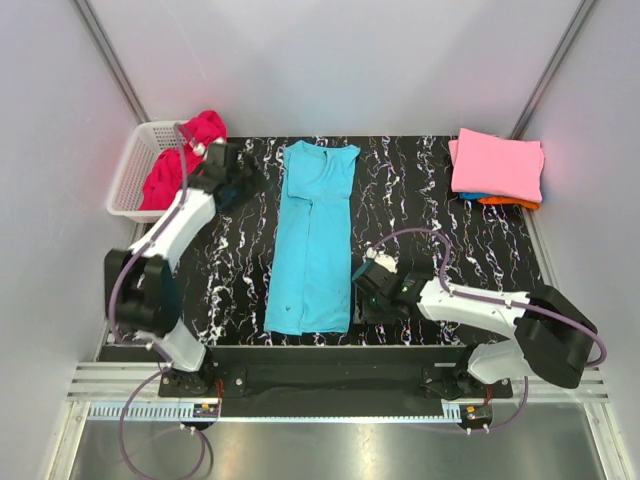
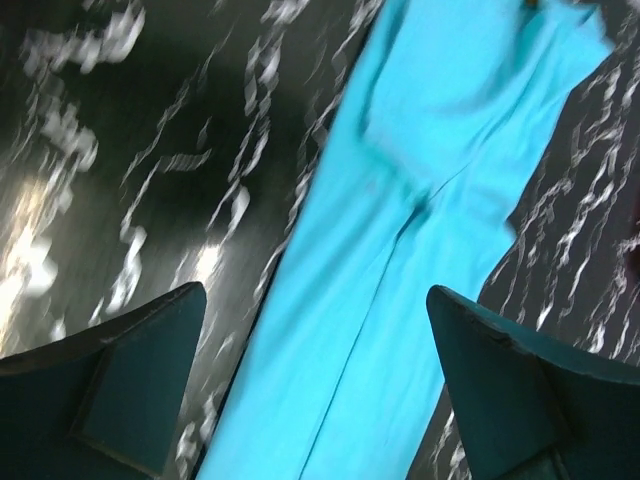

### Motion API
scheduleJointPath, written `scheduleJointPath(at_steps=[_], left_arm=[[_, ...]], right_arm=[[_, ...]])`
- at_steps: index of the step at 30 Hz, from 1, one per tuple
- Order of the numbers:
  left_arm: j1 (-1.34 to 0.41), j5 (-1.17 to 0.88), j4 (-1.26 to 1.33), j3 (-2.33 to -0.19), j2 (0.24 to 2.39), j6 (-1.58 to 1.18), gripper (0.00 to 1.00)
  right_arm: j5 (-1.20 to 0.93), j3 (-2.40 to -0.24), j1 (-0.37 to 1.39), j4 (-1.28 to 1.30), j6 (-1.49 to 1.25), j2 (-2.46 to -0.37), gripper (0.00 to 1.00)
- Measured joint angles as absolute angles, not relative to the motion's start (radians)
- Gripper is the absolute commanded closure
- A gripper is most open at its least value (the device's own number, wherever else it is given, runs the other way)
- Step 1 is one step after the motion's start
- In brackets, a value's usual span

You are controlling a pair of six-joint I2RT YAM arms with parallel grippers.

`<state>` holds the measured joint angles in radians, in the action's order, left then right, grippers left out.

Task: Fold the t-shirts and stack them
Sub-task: Fold the tshirt

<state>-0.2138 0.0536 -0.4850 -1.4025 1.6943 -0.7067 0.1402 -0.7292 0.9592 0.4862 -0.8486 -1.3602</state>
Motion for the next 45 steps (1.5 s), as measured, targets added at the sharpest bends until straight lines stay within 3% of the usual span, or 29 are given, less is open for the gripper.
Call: scheduleJointPath(at_steps=[9,20,34,43,45], left_arm=[[-0.164,-0.15,-0.467,-0.815,1.332,-0.78,0.01],[-0.142,-0.364,-0.353,-0.427,1.045,-0.848,0.01],[-0.137,-0.566,-0.165,-0.249,0.958,-0.945,0.01],[-0.14,-0.546,-0.358,-0.228,0.781,-0.951,0.01],[-0.15,-0.536,-0.395,-0.216,0.73,-0.954,0.08]], right_arm=[[0.036,-0.586,0.959,0.338,-0.901,-1.26,0.43],[-0.051,-0.511,0.958,0.127,-0.968,-1.295,0.39],[-0.068,-0.477,0.924,-0.043,-1.018,-1.341,0.43],[-0.072,-0.452,0.922,-0.095,-1.069,-1.351,0.49],[-0.071,-0.448,0.921,-0.098,-1.077,-1.351,0.5]])
